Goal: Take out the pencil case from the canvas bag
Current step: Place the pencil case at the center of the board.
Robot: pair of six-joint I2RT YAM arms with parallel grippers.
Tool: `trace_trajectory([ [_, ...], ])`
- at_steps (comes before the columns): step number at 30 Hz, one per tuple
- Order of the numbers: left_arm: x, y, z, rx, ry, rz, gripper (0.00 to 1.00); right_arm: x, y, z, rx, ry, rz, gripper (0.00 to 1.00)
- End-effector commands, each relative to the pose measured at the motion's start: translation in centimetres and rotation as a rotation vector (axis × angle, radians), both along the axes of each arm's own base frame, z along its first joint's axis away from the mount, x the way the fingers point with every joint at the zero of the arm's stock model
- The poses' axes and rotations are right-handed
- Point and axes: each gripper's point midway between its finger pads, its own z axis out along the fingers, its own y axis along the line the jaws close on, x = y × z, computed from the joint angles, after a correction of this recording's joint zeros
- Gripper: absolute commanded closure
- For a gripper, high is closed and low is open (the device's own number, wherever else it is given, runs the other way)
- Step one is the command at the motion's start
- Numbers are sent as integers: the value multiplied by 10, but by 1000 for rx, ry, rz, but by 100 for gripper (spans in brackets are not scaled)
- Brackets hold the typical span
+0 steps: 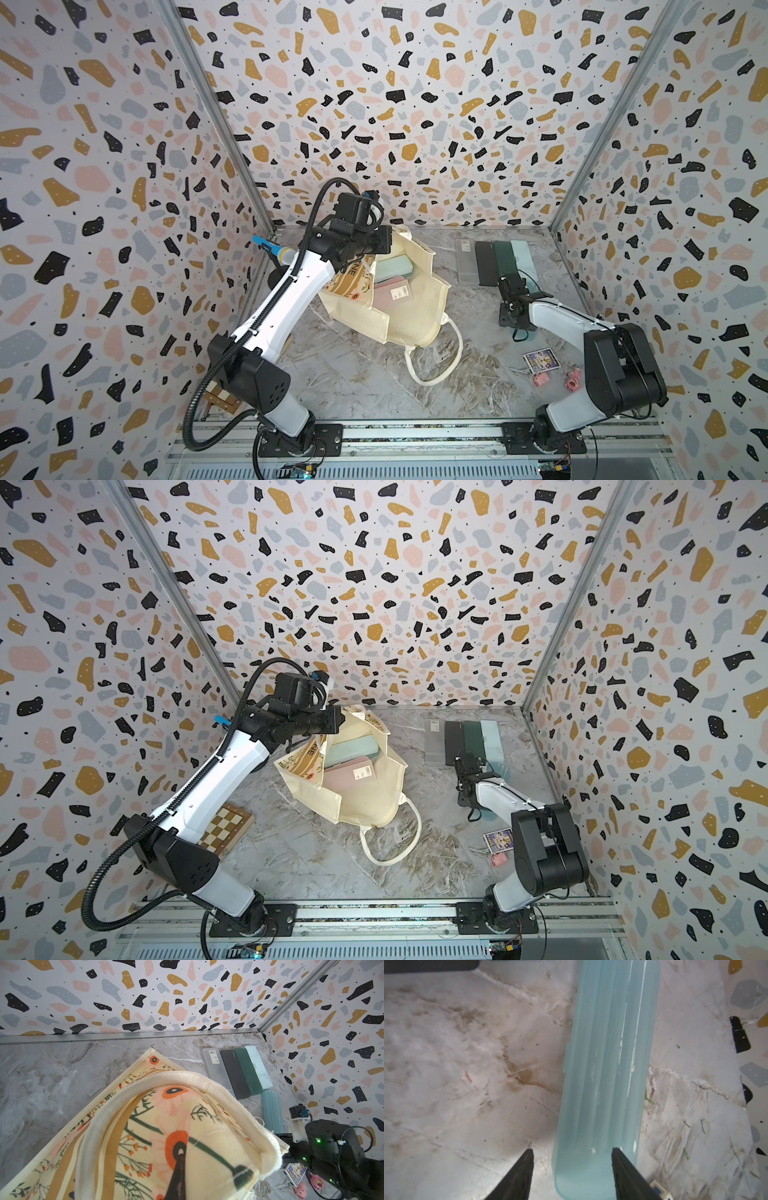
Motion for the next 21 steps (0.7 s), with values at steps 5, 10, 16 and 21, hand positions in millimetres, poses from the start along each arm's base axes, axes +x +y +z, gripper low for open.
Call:
trace_trajectory([
  [5,4,-9,45,-66,-136,-35,100,-9,-8,-11,-10,51,-31,38],
  [10,4,-10,45,-67,-134,-38,100,-15,-20,-13,-20,58,-83,39],
  [16,4,-9,45,-64,-135,-36,100,-21,-30,-7,-18,26,-131,40],
  [21,4,-9,44,-62,-134,-33,100,-26,-45,-2,-6,-6,-188,41],
])
